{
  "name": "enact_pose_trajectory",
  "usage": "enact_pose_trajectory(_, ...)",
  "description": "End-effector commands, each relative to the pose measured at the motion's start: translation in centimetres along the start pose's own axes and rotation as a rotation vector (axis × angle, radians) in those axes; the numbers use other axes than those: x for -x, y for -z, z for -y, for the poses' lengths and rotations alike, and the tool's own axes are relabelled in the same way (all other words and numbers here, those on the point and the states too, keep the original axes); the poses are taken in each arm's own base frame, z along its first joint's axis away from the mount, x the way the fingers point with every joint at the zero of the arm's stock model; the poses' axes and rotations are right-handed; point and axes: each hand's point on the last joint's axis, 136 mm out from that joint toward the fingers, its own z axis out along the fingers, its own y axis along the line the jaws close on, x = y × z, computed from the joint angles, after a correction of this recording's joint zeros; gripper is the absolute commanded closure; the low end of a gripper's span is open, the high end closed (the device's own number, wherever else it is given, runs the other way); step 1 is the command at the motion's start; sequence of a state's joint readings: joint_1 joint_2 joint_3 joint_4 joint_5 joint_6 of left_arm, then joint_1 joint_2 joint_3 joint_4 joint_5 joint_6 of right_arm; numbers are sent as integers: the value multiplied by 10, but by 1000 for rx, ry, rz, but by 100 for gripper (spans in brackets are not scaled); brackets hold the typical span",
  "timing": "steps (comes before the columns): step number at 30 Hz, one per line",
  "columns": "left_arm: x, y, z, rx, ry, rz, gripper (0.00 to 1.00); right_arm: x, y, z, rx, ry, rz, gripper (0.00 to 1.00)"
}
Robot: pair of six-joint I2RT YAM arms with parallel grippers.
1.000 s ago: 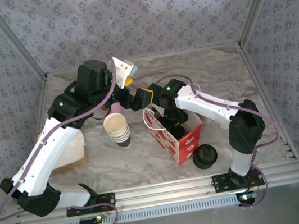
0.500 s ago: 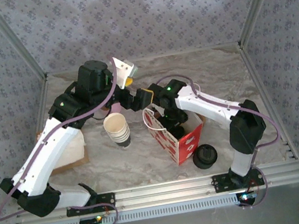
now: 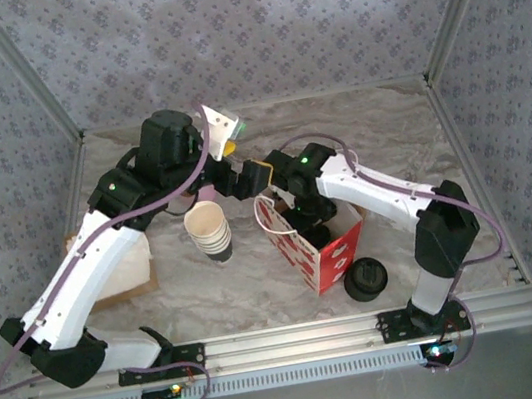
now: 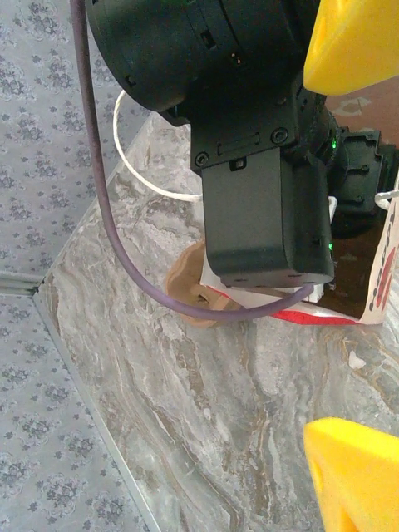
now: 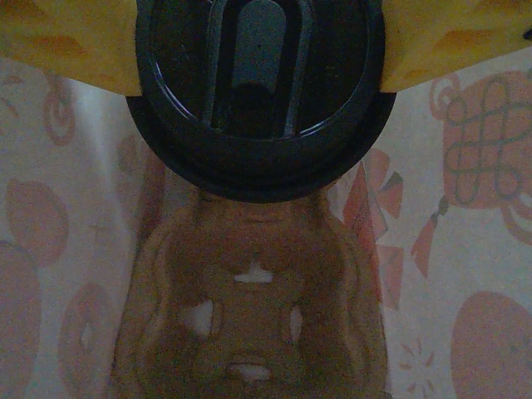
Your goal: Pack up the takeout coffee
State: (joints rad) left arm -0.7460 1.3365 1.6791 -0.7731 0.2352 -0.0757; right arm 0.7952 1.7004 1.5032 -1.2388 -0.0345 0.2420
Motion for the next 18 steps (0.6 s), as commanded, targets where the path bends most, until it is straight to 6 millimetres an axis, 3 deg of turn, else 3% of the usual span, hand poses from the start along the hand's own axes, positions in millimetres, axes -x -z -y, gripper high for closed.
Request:
enact_pose_trajectory(1, 12, 12, 0, 8, 1, 56, 1, -5, 5, 3, -21, 19, 20, 33)
enact_pose_trajectory(18, 11, 12, -3, 13, 7, 55, 1, -7, 3, 1, -17, 23, 34, 32)
